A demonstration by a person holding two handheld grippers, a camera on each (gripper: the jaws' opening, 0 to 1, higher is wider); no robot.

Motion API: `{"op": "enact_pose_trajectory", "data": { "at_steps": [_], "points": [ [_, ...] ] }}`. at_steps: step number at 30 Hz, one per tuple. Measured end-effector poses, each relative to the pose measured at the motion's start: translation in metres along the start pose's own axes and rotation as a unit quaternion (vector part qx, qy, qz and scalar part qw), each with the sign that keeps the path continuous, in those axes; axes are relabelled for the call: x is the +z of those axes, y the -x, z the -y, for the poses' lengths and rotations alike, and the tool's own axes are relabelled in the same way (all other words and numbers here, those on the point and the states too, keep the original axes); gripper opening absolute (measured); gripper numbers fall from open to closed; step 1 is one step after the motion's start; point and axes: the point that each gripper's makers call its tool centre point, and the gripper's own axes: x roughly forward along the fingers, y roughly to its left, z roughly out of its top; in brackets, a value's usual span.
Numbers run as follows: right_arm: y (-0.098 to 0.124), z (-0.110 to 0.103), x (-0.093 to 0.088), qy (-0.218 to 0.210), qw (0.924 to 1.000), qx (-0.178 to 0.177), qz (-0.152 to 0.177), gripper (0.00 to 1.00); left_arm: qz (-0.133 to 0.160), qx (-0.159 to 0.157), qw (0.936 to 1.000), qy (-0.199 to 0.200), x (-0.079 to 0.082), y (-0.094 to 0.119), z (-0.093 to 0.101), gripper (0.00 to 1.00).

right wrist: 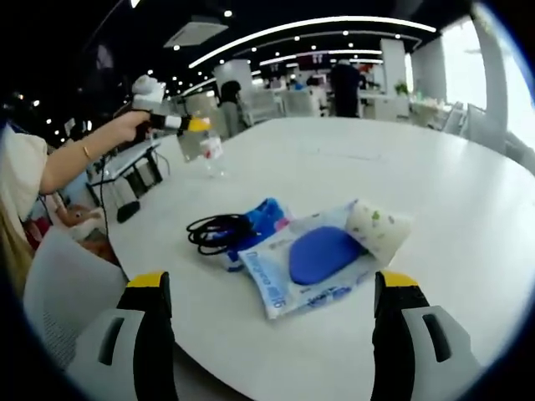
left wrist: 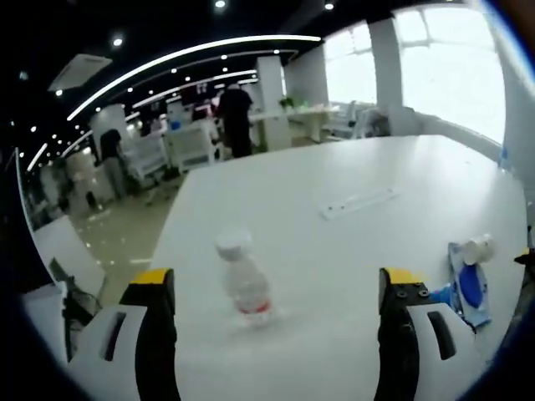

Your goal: Arrange the tabletop items into an orderly group along one side of the table until the central work area is clear of visible clutter.

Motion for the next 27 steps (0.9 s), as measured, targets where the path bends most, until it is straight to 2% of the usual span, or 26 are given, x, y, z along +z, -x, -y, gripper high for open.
{"op": "enact_pose_trajectory", "data": {
  "at_steps": [2, 6, 8, 13, 21, 24, 27],
  "points": [
    [0.001, 0.003, 0.001, 0.001, 1.0, -0.004, 0.001, 1.0, 0.006, -0.021, 0.9998, 0.005, -0.002, 0.004, 0.009, 0.99],
    [0.003, 0.01, 0.003, 0.0, 1.0, -0.008, 0.005, 0.99, 0.005, -0.036, 0.9993, -0.001, -0.008, 0.012, 0.02, 0.99],
    [0.003, 0.013, 0.005, -0.005, 0.9999, -0.01, 0.011, 0.99, 0.008, -0.053, 0.9983, -0.02, -0.009, 0.017, 0.029, 0.99],
    [0.005, 0.021, 0.011, -0.005, 0.9997, -0.015, 0.021, 0.99, 0.011, -0.08, 0.9963, -0.028, -0.015, 0.029, 0.05, 0.99],
    [0.002, 0.035, 0.017, -0.005, 0.9994, -0.02, 0.027, 0.99, 0.015, -0.123, 0.9922, -0.015, -0.024, 0.049, 0.071, 0.99],
    [0.0, 0.038, 0.021, -0.008, 0.9989, -0.021, 0.04, 0.99, 0.012, -0.138, 0.9903, -0.011, -0.029, 0.056, 0.076, 0.99],
    [-0.003, 0.038, 0.022, -0.013, 0.9988, -0.017, 0.044, 0.99, 0.006, -0.159, 0.9871, 0.015, -0.037, 0.065, 0.083, 0.99]
  ]
}}
